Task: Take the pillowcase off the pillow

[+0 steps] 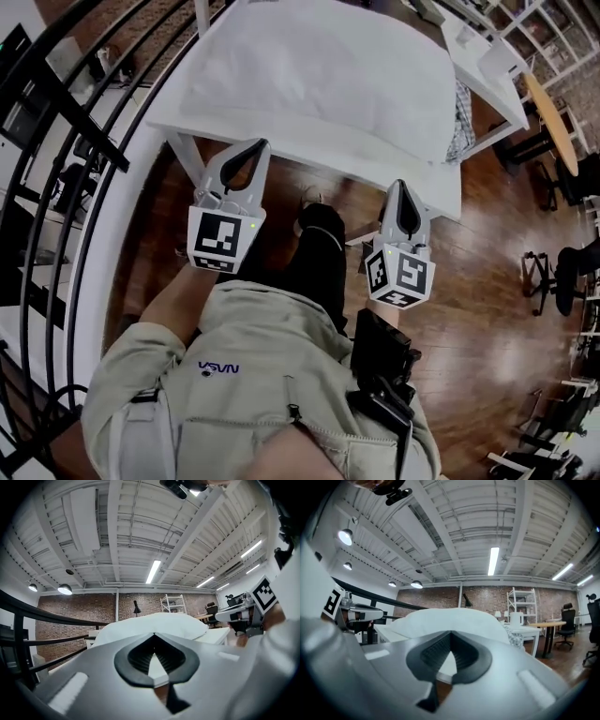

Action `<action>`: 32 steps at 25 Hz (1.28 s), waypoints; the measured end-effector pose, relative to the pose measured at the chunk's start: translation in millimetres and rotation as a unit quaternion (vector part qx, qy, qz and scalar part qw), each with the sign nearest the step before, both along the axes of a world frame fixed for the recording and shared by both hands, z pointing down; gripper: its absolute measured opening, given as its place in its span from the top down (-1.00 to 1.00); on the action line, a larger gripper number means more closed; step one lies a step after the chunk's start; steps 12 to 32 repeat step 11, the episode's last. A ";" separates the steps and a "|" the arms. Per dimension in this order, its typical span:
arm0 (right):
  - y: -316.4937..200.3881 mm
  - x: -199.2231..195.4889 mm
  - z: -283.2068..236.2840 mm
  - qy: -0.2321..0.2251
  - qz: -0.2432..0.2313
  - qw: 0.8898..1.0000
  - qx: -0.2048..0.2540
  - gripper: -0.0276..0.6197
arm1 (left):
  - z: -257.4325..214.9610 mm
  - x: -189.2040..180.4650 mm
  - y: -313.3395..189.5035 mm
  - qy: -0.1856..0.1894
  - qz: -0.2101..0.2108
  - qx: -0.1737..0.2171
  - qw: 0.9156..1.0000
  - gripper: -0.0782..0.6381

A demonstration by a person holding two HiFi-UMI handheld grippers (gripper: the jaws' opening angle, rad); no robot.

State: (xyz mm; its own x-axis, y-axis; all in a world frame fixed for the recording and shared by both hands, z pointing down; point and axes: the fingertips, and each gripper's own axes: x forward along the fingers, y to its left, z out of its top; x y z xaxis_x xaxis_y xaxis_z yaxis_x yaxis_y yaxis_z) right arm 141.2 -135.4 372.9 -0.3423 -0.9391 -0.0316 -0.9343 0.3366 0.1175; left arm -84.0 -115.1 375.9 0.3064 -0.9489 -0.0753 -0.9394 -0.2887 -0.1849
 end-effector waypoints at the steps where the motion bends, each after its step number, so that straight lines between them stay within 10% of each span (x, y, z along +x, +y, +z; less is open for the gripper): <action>1: -1.9 0.6 -0.9 0.002 -0.002 1.000 0.000 0.91 | 0.0 0.8 -1.0 0.002 -0.002 0.000 1.000 0.77; 32: -18.2 6.5 20.9 0.003 0.007 1.000 -0.016 0.91 | 4.4 6.1 -19.6 -0.012 0.011 0.002 1.000 0.77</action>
